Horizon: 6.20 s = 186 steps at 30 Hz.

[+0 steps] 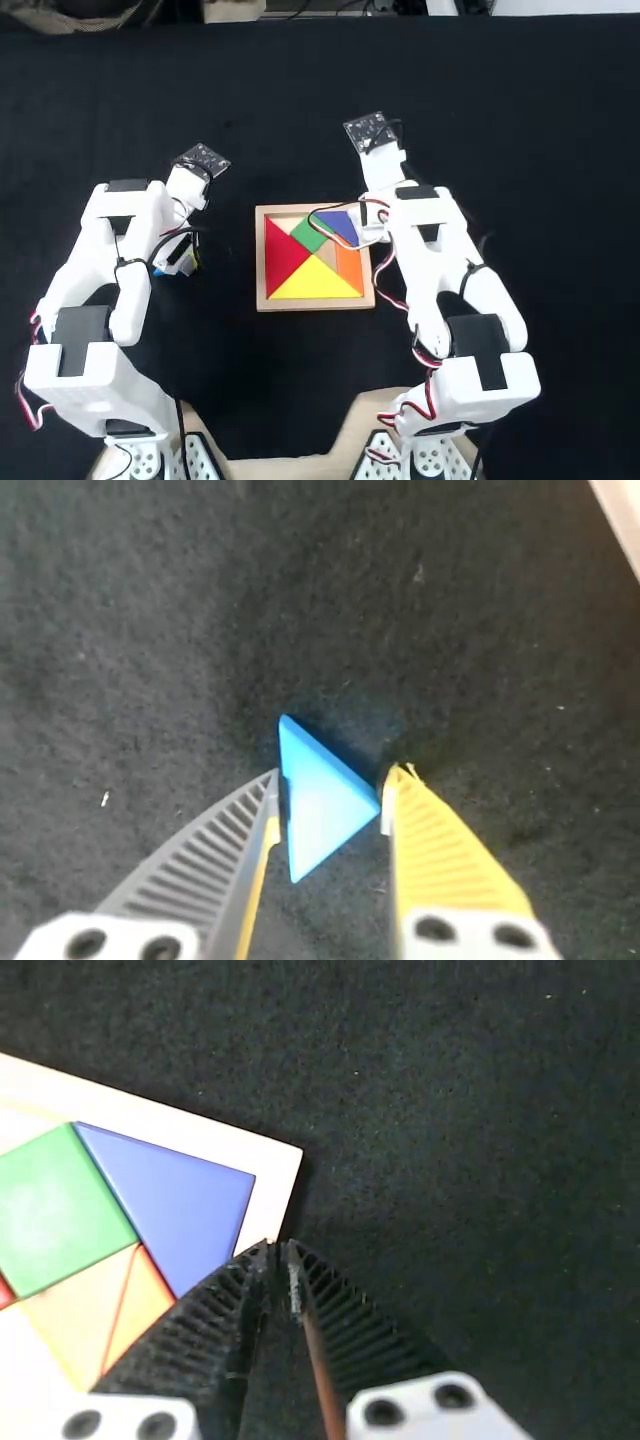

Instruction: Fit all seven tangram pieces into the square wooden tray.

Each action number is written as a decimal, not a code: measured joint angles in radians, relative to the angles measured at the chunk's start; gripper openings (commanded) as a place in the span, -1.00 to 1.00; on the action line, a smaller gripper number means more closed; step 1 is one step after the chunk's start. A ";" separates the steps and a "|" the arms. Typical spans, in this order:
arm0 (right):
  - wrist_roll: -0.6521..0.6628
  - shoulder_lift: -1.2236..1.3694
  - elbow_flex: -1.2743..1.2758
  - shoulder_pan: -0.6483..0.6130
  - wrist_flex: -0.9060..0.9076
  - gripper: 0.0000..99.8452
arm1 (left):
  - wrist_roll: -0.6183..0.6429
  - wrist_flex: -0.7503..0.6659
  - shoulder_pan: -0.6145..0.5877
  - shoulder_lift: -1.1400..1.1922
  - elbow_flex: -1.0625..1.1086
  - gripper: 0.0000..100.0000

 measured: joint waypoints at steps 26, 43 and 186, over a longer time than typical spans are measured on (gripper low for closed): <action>-0.226 0.000 0.000 0.292 -0.095 -0.98 | -0.276 0.203 0.249 0.000 -0.388 -0.91; -0.319 0.104 -0.097 0.377 -0.094 -0.98 | -0.446 0.106 0.476 0.302 -0.557 -0.91; -0.084 -1.080 -0.094 0.101 0.555 -0.98 | 0.844 -0.146 -0.002 -1.043 0.235 -0.94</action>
